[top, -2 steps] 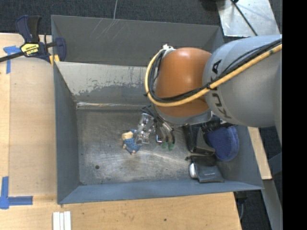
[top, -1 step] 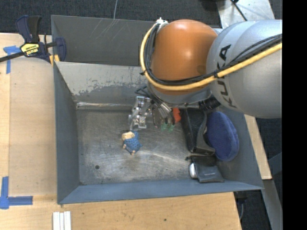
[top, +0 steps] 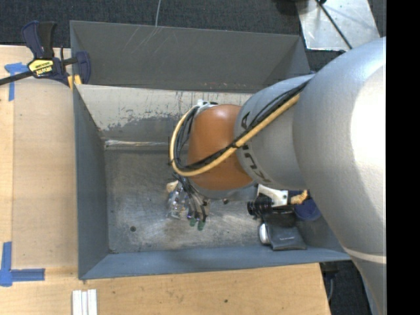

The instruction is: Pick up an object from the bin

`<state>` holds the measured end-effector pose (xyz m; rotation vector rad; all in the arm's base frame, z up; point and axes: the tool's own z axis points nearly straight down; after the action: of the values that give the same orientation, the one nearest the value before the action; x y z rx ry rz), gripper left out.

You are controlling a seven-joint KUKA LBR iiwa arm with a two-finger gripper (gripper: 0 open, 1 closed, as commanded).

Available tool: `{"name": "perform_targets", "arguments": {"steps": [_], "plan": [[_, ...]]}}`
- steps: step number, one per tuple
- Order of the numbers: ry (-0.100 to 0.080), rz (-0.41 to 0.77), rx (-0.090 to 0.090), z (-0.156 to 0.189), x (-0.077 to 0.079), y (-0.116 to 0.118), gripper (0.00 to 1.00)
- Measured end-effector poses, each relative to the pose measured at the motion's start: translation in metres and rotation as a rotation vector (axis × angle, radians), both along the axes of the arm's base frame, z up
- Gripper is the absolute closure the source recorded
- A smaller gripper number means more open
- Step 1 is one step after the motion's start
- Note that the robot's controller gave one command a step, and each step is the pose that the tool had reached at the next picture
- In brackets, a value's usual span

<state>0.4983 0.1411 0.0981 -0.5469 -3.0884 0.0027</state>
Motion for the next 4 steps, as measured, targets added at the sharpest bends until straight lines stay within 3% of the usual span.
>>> {"name": "perform_targets", "arguments": {"steps": [1, 2, 3, 4], "plan": [[-0.013, -0.001, 0.002, 0.070, 0.009, -0.011, 1.00], [-0.017, 0.108, 0.002, 0.194, 0.014, -0.031, 1.00], [-0.005, -0.016, 0.000, 0.166, -0.010, -0.051, 1.00], [-0.004, -0.184, -0.001, 0.116, -0.013, -0.086, 1.00]]}}
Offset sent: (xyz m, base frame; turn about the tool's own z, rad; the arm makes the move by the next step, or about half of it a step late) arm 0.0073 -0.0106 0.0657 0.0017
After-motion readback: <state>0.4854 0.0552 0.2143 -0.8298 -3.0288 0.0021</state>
